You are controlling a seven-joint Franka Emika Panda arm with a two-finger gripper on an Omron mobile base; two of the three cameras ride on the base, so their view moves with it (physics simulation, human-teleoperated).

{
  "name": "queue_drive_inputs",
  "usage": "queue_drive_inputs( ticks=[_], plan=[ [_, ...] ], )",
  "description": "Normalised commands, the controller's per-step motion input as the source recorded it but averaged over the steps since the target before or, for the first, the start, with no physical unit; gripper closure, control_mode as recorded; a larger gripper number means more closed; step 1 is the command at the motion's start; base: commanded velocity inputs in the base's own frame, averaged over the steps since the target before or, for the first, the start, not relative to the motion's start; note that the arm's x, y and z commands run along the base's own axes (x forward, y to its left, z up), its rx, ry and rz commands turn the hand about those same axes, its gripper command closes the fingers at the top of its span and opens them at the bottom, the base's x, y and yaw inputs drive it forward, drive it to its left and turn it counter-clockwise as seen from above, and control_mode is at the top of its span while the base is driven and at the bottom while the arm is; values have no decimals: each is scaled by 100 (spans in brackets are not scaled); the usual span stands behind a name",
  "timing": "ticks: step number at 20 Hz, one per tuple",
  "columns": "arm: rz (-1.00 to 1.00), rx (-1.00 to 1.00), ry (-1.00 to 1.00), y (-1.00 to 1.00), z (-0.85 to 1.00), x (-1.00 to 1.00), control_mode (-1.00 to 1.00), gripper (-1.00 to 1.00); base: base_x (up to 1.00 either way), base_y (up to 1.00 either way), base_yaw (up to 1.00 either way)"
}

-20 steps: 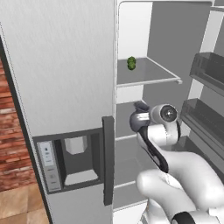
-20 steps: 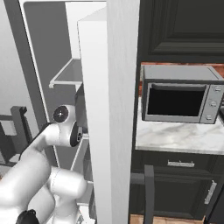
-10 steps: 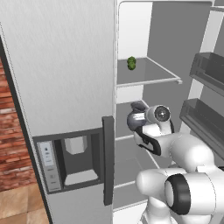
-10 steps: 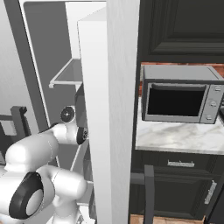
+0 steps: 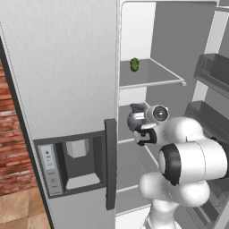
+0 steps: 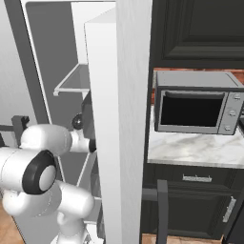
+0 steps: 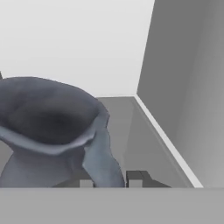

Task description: Move the lime and lime from the second highest shelf to the top shelf to make space. Then, place the pitcher from the counter on the cleared second highest shelf.

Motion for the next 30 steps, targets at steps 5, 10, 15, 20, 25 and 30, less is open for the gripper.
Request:
queue_drive_inputs(
  ticks=[5,10,15,20,25,30],
  plan=[
    [0,0,0,0,-9,44,-100,100,0,0,0],
    [0,0,0,0,-6,23,-100,-100,0,0,0],
    [0,0,-1,0,0,-13,-100,-100,0,0,0],
    [0,0,-3,0,0,-41,-100,-100,0,0,0],
    [0,0,-1,0,4,-41,-100,-100,0,0,0],
    [0,0,-4,0,10,-13,-100,-100,0,0,0]
  ],
)
